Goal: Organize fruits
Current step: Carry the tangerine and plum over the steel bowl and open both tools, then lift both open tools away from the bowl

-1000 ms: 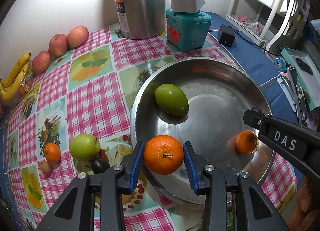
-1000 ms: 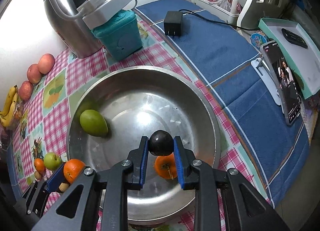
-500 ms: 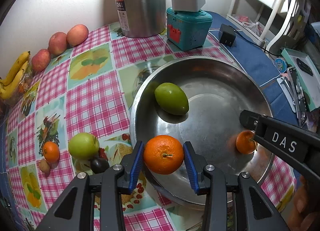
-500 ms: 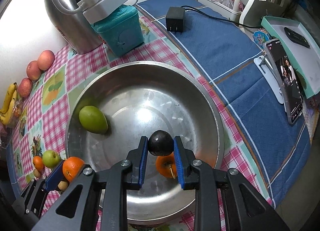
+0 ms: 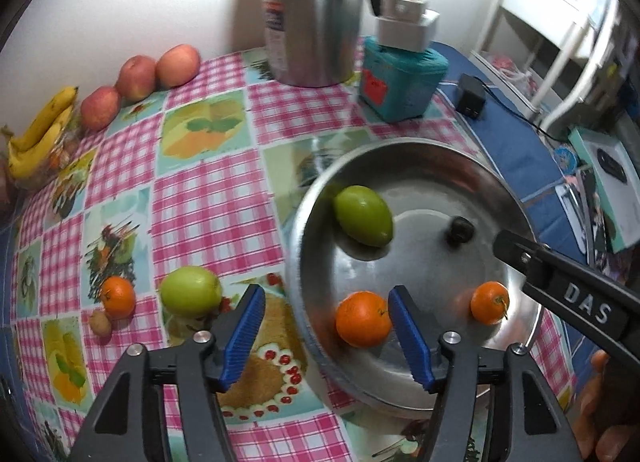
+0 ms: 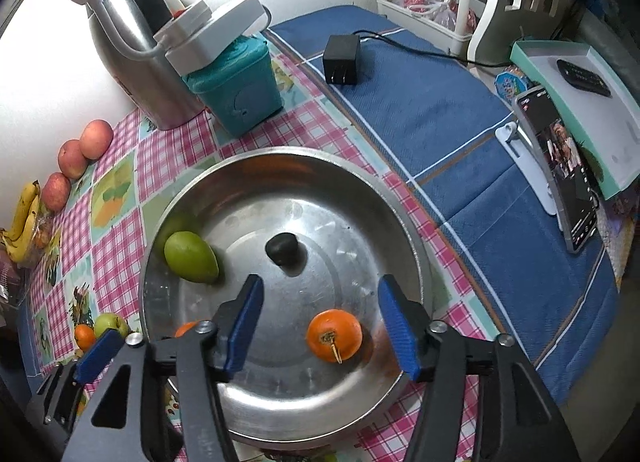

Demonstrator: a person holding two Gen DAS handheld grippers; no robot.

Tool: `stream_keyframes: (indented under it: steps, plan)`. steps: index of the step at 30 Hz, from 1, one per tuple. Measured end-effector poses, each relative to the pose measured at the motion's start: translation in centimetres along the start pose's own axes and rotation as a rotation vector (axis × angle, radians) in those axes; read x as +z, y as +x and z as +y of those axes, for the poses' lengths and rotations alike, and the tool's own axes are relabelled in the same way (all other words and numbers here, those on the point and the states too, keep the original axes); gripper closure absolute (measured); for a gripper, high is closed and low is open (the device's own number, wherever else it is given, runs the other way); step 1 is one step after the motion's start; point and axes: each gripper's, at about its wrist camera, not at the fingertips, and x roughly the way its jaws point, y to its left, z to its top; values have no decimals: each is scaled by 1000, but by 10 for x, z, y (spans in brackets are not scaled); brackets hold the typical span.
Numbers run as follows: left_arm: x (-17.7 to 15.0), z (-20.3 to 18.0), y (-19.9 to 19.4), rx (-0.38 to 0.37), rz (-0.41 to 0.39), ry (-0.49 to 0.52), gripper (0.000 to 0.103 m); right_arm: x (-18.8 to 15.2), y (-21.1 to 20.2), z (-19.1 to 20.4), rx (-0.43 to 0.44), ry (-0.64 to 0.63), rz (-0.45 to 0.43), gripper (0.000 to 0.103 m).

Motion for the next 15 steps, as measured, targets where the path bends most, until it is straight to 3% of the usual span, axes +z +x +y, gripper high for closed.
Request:
stream_keyframes:
  steps: [4, 8, 15]
  plan:
    - [1, 20, -3, 34, -4, -71, 27, 0, -3, 1, -8, -12, -9, 34]
    - [0, 52, -7, 45, -5, -196, 27, -2, -3, 3, -17, -28, -3, 34]
    - [-2, 96, -20, 78, -25, -309, 27, -8, -8, 16, -32, -80, -4, 34]
